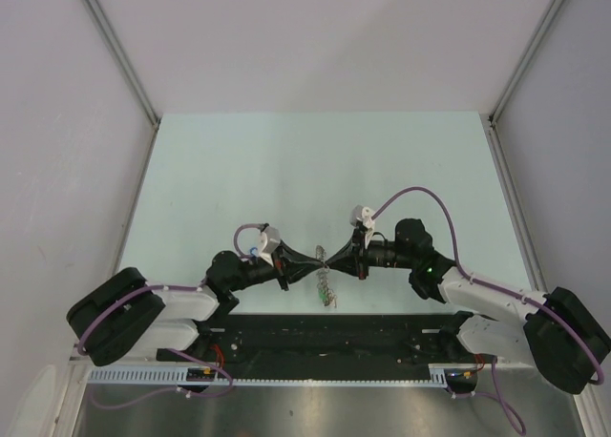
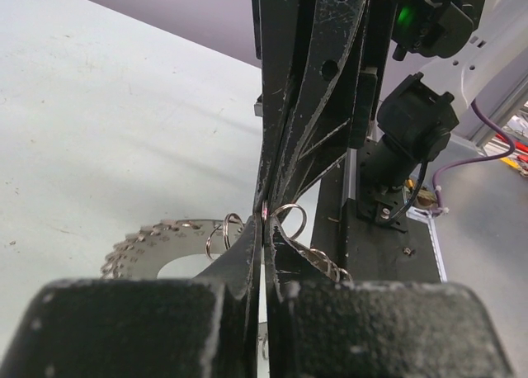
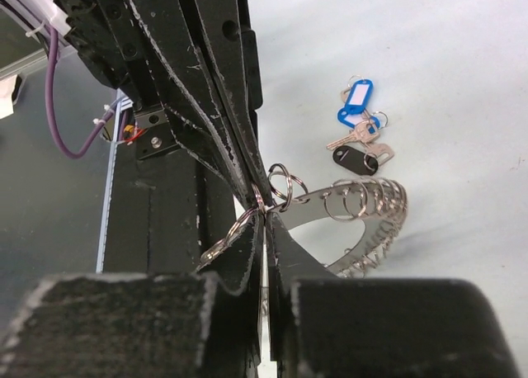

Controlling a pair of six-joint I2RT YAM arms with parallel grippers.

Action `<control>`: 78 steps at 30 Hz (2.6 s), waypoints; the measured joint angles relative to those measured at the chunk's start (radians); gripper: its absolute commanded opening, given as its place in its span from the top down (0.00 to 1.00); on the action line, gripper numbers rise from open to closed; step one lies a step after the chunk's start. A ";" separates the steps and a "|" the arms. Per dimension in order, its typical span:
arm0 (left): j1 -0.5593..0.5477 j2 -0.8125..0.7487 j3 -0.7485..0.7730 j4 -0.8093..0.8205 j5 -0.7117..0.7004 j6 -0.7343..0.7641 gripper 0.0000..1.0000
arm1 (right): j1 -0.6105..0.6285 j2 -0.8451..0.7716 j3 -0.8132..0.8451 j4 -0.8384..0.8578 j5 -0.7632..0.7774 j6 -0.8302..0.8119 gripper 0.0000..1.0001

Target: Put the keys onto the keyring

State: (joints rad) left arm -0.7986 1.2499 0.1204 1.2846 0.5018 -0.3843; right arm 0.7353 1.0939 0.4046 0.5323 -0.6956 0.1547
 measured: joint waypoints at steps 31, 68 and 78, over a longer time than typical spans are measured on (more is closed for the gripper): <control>0.002 -0.610 0.010 -0.621 -0.261 0.283 0.32 | 0.160 0.252 0.668 -1.051 0.457 -0.328 1.00; -0.044 -0.392 0.076 -0.592 -0.105 0.310 0.41 | 0.158 0.372 0.880 -1.354 0.372 -0.550 1.00; -0.046 -0.313 0.121 -0.579 -0.101 0.333 0.59 | 0.164 0.372 0.881 -1.373 0.329 -0.599 1.00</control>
State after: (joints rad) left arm -0.8444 0.9367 0.2409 0.7055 0.4007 -0.0509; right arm 0.8993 1.4662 1.2854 -0.8406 -0.3668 -0.4438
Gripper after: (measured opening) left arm 0.444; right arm 0.007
